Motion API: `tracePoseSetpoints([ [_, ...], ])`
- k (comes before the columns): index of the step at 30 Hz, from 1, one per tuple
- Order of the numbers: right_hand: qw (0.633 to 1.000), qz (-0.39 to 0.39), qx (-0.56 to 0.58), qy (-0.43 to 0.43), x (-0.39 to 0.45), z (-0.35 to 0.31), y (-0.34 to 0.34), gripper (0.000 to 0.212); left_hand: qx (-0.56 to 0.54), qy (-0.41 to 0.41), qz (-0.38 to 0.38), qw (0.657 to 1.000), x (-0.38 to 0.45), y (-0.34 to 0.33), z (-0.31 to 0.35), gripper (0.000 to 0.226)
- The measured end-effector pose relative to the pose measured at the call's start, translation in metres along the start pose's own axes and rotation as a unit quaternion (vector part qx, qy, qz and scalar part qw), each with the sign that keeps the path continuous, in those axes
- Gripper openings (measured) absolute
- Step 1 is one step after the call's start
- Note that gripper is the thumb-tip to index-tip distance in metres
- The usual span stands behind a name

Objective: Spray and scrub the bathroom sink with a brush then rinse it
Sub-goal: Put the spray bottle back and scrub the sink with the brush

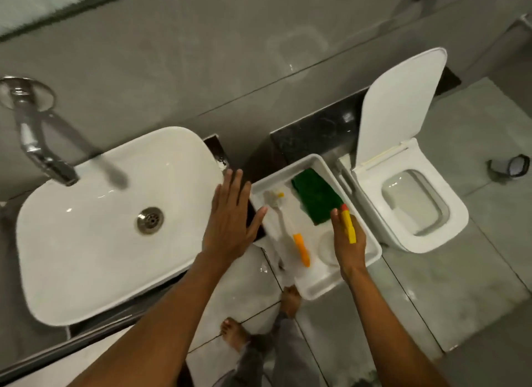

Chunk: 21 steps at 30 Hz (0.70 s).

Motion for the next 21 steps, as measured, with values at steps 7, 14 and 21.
tracePoseSetpoints([
  [7,0.999,0.014,0.026,-0.011,0.059,0.045,0.010,0.032,0.037,0.001,0.004,0.999,0.002,-0.002,-0.001,0.071],
  [14,0.999,-0.020,0.031,0.004,0.075,0.064,0.010,0.043,0.051,0.004,0.008,0.999,0.002,-0.003,0.000,0.072],
  [21,0.997,0.034,0.065,-0.035,0.060,0.081,0.014,0.061,0.046,0.007,0.007,0.999,0.002,-0.002,0.000,0.072],
])
Point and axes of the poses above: each hand's wrist, its own x-axis towards the middle knuckle, its own y-axis out of the back of the hand, z = x × y, the point moved 1 cm from there along x, towards the middle knuckle, and after that the axes turned 14 degrees about -y, right-handed, at the moved point
